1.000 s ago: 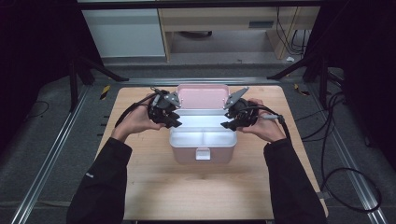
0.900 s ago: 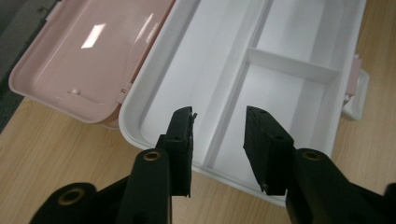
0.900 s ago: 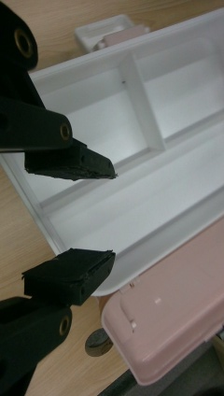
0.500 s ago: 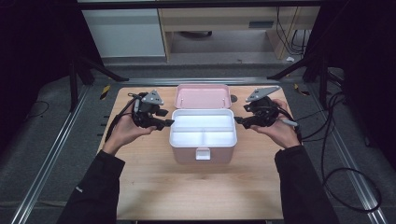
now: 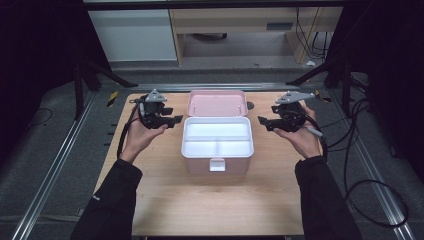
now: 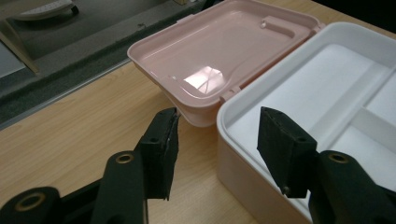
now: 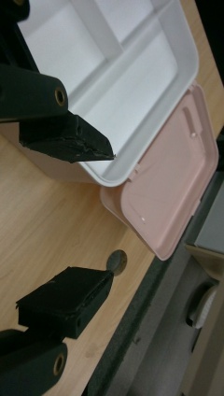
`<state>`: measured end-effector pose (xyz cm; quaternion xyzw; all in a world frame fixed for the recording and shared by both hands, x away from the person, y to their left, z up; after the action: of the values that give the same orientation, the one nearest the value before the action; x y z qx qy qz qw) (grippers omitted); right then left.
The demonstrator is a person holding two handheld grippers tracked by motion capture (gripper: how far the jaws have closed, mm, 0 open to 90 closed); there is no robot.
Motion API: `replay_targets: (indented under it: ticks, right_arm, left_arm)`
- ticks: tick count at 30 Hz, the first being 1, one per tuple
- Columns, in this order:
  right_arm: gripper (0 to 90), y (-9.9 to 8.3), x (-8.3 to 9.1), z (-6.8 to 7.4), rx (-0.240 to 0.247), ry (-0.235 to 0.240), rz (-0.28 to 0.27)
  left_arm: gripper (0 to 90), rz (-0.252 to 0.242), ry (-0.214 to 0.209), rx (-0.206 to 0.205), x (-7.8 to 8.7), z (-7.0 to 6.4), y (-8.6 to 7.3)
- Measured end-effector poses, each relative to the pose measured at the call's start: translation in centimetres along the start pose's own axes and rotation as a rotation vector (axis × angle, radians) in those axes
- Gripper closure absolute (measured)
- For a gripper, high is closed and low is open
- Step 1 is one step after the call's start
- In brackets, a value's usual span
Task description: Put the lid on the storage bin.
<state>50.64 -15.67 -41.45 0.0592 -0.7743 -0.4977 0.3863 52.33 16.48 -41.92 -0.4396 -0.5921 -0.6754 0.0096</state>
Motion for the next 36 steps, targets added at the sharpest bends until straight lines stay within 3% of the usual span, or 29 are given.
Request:
replay_targets:
  ticks: [3, 8, 11, 12, 15, 18, 22, 30, 36]
  right_arm:
    - [35.0, 0.3, -0.6, -0.6, -0.040, -0.019, -0.018]
    - [34.2, 0.5, -2.1, -1.3, -0.039, -0.019, -0.011]
    - [34.5, 0.8, -2.7, -1.7, -0.042, -0.022, -0.028]
    - [35.0, 1.2, -3.2, -2.1, -0.062, -0.033, -0.065]
    - [34.8, 1.2, -3.8, -2.5, -0.057, -0.045, -0.053]
    - [35.5, 1.3, -5.0, -3.1, -0.001, -0.077, -0.018]
    - [36.0, 1.5, -6.3, -3.4, -0.019, -0.076, -0.025]
    - [38.8, 1.0, -8.7, -3.5, -0.082, -0.063, -0.020]
    - [40.4, 0.7, -10.1, -3.6, -0.125, -0.038, -0.030]
  left_arm:
    - [47.1, -0.027, 0.016, 0.028, -0.7, 0.6, 0.6]
    - [48.5, -0.021, 0.048, 0.074, -1.9, 1.7, 1.1]
    - [47.4, -0.025, 0.053, 0.088, -2.3, 2.0, 1.3]
    - [47.4, -0.032, 0.059, 0.089, -2.8, 2.1, 1.5]
    - [47.1, -0.035, 0.062, 0.091, -3.3, 2.3, 1.6]
    - [46.7, -0.044, 0.076, 0.106, -4.5, 2.8, 1.7]
    - [45.1, -0.048, 0.066, 0.133, -5.7, 3.2, 1.8]
    - [44.1, -0.018, 0.073, 0.106, -8.0, 2.6, 2.1]
    - [44.8, -0.005, 0.058, 0.112, -9.6, 2.6, 1.6]
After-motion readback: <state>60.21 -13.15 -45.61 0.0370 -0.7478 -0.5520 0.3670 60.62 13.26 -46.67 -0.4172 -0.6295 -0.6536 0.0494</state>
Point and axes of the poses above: each handheld gripper's, and its own axes: x roughly backward along the jaws, y roughly out of its top, z roughly to its left, the point moved 9 cm from there along -x, roughly forward along the jaws, and after that the axes turned 9 degrees about x, right-handed, at the moved point
